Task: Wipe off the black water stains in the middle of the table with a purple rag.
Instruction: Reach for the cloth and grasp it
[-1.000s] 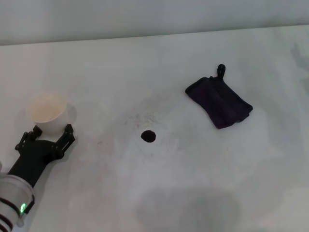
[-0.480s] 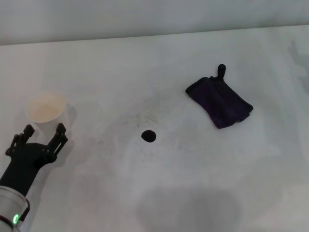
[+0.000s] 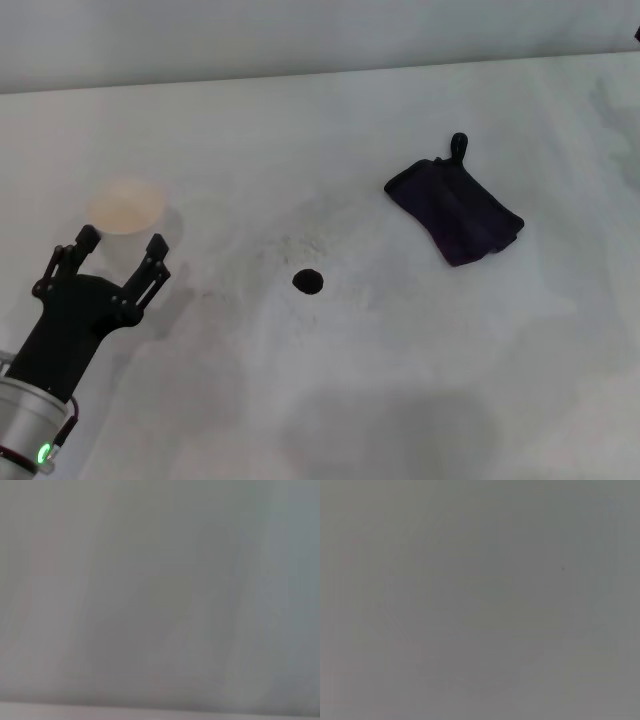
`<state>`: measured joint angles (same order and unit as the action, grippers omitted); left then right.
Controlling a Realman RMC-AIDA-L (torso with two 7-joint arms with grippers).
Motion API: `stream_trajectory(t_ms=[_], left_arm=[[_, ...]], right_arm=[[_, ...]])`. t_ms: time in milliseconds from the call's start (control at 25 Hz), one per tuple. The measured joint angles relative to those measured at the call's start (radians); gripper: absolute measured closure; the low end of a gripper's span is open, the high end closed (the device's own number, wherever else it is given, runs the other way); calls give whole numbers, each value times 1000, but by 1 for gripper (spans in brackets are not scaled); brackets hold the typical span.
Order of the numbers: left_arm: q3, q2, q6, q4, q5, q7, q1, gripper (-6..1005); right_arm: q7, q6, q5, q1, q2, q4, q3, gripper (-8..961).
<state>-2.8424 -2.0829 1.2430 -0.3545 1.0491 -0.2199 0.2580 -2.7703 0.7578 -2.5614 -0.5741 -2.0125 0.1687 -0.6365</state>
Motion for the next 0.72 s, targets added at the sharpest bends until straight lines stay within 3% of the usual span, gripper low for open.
stream_trajectory(t_ms=[720], left_arm=[[0,0,227,8,-21,-1,-54,121]], right_arm=[[2,1,1,-5,-2,0,-3,84]])
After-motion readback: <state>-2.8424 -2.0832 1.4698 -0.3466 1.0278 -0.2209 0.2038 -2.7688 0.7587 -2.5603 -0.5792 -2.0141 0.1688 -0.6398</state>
